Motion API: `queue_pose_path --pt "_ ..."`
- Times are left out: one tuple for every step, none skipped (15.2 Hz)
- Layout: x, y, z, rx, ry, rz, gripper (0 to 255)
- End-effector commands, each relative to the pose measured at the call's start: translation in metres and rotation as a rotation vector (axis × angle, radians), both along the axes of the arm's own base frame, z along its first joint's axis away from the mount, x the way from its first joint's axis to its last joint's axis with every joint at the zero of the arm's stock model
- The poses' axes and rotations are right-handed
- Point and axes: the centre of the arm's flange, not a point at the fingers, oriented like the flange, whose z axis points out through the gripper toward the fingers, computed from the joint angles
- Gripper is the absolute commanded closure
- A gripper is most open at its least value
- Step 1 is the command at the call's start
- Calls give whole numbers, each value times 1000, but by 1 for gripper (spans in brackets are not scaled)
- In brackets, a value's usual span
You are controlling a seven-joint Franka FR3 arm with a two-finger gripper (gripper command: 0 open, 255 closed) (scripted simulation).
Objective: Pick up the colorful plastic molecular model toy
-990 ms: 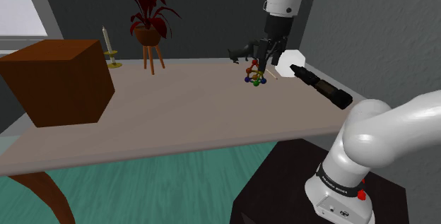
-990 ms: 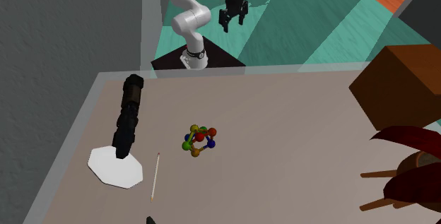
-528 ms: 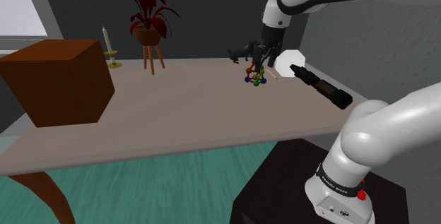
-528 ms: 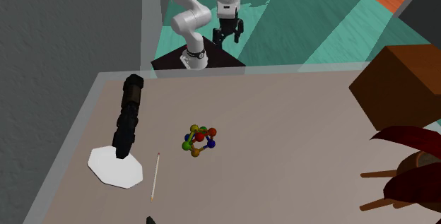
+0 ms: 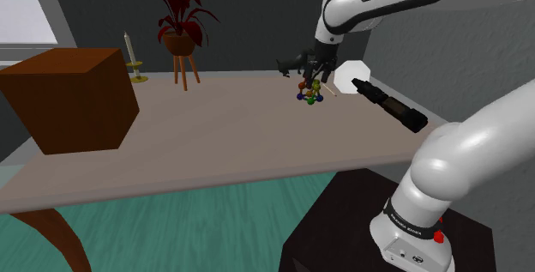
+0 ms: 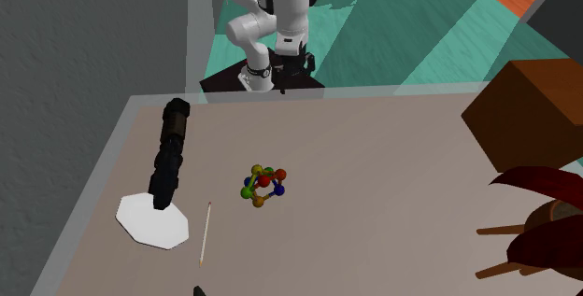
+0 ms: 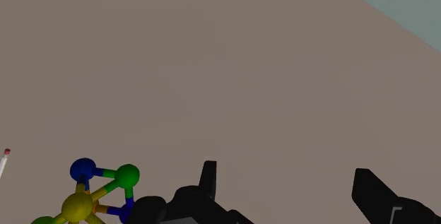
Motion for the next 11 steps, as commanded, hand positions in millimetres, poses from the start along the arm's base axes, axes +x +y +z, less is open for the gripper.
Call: queue_pose_path --pt "8 -23 -9 -8 -10 -16 0" --pt "13 -33 -14 -11 -15 -24 0" --pt "17 -44 -19 -15 -19 -33 0" --pt "22 -54 -24 -18 -24 -41 0" --pt "27 -65 -28 -21 -28 -49 0" --pt "32 -75 -33 -25 -33 -57 0" --pt "36 -86 -37 -28 -37 -65 0" --pt "41 -96 -42 -32 -42 -73 0" --pt "46 -107 -46 -35 -46 -81 0" --pt "50 -118 -51 -38 -51 -89 0" --pt "54 -129 -55 -42 -55 -97 0"
